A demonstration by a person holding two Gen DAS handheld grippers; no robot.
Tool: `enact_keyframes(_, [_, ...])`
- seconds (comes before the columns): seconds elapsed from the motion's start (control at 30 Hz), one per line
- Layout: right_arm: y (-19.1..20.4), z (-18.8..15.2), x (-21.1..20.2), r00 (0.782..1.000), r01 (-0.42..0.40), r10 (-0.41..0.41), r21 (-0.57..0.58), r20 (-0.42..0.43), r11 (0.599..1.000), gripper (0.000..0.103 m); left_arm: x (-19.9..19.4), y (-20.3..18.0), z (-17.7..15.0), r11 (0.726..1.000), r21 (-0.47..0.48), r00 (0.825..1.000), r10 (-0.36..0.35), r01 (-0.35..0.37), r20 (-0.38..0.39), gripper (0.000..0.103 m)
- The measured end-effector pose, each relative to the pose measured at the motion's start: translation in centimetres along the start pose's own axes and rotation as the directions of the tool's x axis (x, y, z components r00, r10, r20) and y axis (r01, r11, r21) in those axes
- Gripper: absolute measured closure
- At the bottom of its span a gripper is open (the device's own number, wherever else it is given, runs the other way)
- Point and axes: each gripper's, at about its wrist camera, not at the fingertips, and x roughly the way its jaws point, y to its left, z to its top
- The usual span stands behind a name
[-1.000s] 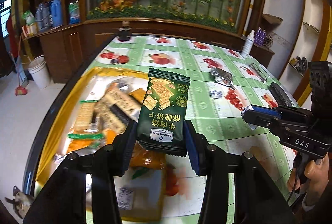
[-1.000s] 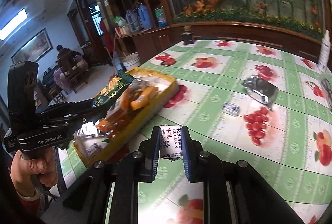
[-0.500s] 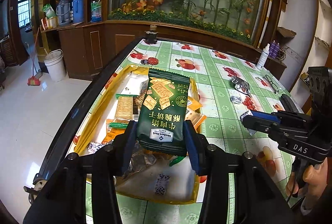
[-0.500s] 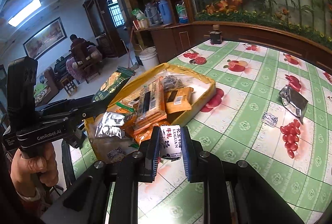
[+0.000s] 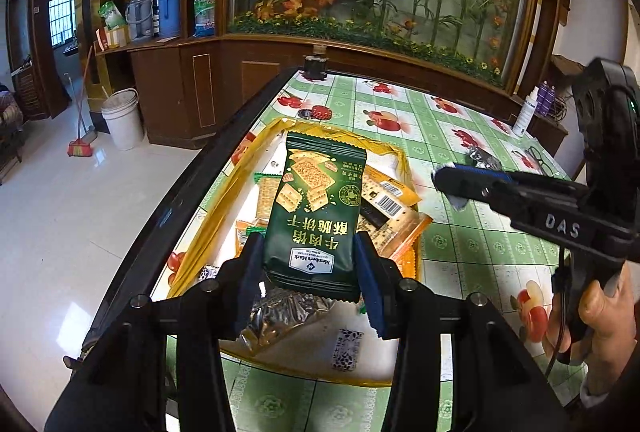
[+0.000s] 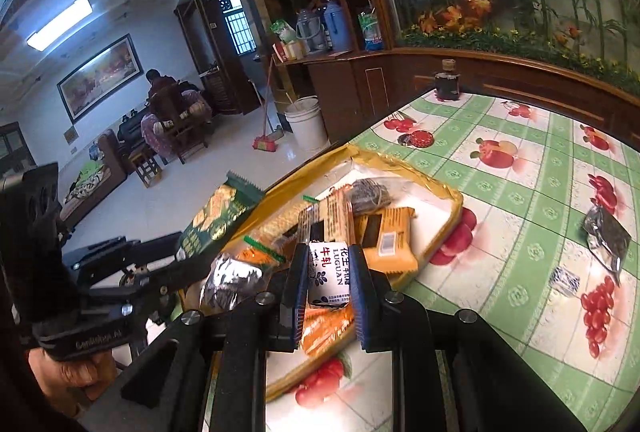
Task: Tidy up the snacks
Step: 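Carry the green pack and white packet into the tray and open both tools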
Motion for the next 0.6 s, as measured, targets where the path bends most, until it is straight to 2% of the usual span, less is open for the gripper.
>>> enact_keyframes(0.4, [-2.6, 3.2, 4.6, 1.000, 0.022, -0.022, 0.058, 0.007, 0.998, 0.083, 2.0, 0.5, 0.0, 0.997, 0.012, 0.997, 0.077, -0.077, -0.027, 0.059])
enact_keyframes(0.6, [-3.2, 3.9, 6.0, 1.000, 0.022, -0.023, 0.070, 0.005, 0.997, 0.083, 2.5, 0.7, 0.1, 0.996, 0.010, 0.995, 0.094, -0.094, -0.032, 0.059])
